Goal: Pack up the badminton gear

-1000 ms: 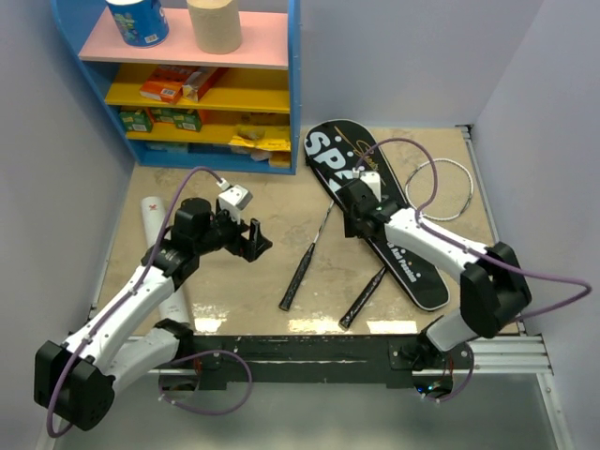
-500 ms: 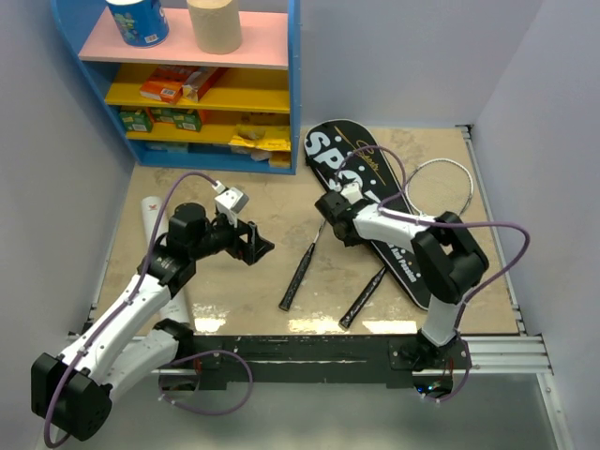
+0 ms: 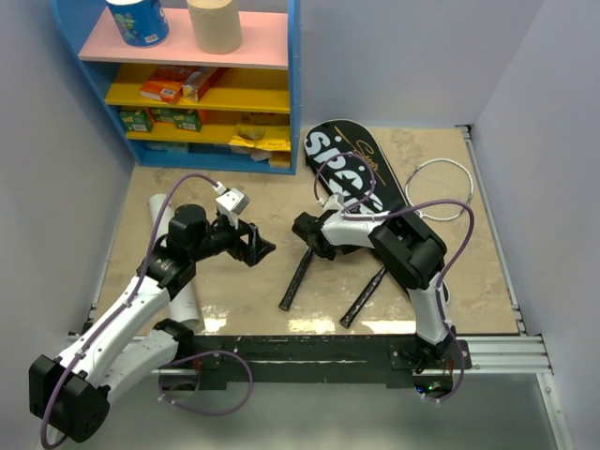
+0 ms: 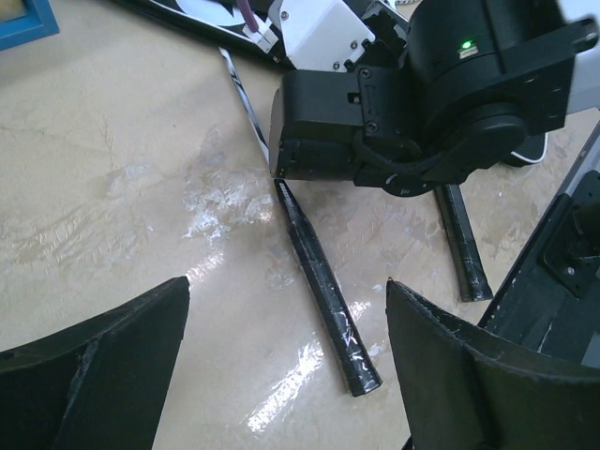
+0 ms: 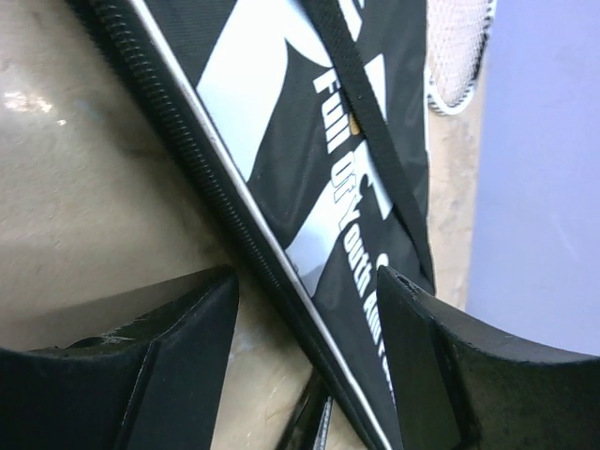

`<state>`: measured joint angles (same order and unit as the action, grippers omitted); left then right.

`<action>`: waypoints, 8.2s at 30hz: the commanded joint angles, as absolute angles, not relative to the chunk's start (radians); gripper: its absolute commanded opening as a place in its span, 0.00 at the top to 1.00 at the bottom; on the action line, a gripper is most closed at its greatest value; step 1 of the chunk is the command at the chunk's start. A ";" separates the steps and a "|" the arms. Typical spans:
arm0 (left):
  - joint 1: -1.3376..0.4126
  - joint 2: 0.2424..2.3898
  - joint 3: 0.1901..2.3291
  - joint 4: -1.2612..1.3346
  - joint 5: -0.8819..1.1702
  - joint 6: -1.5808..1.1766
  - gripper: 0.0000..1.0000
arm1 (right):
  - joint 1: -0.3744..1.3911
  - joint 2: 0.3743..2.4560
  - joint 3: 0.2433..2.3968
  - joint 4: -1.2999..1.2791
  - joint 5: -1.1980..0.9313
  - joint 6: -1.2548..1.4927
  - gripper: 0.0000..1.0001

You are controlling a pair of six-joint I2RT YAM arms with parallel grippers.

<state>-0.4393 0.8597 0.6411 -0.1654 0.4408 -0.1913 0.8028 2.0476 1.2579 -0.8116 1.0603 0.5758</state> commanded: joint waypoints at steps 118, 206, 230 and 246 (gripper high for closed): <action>-1.113 1.348 0.936 -0.258 -0.351 -0.296 0.15 | 0.546 0.993 0.761 -0.494 0.123 0.742 0.33; -1.151 1.416 0.933 -0.095 -0.103 -0.281 1.00 | 0.546 0.902 0.543 -0.293 -0.031 0.813 0.38; -1.086 1.476 0.963 -0.026 -0.005 -0.291 1.00 | 0.546 0.721 0.492 -0.425 -0.138 0.815 0.37; -1.098 1.445 0.924 0.044 0.101 -0.319 1.00 | 0.546 0.756 0.476 -0.348 -0.031 0.902 0.37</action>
